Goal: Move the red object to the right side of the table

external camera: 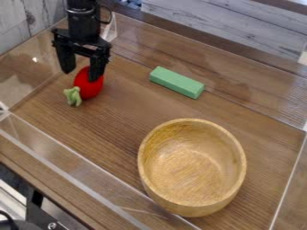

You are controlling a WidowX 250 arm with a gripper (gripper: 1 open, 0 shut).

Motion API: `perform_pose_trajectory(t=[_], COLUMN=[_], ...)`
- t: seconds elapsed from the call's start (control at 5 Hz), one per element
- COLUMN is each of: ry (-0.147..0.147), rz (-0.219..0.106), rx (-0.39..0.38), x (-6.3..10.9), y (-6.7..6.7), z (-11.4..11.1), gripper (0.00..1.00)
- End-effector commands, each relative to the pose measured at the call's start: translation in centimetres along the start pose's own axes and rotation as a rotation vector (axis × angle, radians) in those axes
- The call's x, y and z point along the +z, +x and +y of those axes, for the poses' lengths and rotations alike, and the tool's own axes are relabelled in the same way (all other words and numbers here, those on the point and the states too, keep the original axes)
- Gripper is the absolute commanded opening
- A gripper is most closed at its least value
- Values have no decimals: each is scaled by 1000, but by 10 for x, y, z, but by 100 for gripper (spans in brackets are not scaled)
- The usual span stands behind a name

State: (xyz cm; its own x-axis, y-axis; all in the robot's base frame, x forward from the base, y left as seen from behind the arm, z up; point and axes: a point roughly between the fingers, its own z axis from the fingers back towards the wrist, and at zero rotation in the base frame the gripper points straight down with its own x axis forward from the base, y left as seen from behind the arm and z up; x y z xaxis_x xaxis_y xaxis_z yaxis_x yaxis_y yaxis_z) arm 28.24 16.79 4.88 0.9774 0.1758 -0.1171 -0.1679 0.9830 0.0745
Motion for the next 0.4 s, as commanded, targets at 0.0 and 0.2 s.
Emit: perform_pose_trajectory(t=[0.0,0.2], ry=[30,24], rz=[-62,-65], rx=[-55,-57], x=[16,30], y=[5,10], z=[-3,0], gripper=[100,100])
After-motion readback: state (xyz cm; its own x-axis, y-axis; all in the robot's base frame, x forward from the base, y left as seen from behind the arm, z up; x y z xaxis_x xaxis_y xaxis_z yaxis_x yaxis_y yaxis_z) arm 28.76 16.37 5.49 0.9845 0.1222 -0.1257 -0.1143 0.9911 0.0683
